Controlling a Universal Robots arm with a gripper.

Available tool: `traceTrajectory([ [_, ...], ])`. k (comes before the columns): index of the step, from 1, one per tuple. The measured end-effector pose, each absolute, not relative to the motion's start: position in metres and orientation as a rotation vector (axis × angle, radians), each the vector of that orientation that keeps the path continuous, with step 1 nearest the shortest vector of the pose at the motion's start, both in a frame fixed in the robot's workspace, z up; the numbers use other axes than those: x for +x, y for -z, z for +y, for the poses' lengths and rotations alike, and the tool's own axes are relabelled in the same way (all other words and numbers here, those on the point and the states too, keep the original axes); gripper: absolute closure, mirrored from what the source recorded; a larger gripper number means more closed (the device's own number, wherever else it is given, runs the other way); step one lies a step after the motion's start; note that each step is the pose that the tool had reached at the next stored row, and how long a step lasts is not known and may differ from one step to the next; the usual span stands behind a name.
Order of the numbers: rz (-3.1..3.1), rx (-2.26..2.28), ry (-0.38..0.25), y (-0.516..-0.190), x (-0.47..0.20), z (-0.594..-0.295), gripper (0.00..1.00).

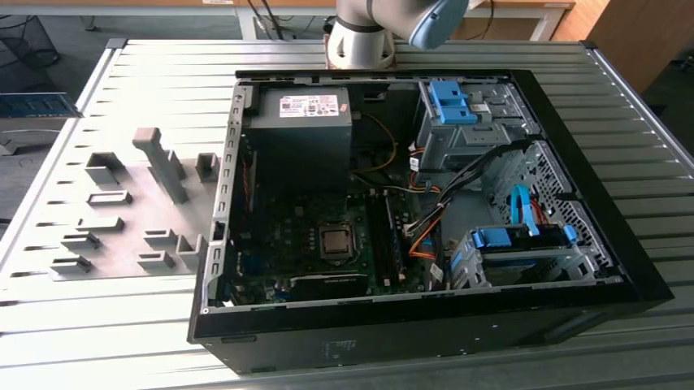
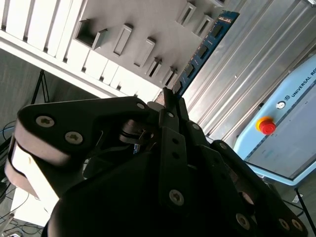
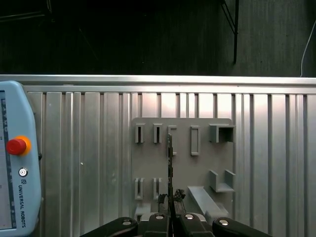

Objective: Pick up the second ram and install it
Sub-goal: 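Pick up the second ram and move it above second insertion slot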

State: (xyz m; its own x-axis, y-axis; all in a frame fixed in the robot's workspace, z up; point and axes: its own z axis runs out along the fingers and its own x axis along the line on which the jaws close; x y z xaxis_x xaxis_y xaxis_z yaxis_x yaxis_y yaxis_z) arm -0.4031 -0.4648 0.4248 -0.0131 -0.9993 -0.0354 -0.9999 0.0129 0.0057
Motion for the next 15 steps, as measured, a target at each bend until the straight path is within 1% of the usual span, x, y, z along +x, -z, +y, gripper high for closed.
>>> traceTrajectory([
  [15, 2.221, -2.192, -0.045, -0.4346, -0.4031, -0.4644, 0.86],
])
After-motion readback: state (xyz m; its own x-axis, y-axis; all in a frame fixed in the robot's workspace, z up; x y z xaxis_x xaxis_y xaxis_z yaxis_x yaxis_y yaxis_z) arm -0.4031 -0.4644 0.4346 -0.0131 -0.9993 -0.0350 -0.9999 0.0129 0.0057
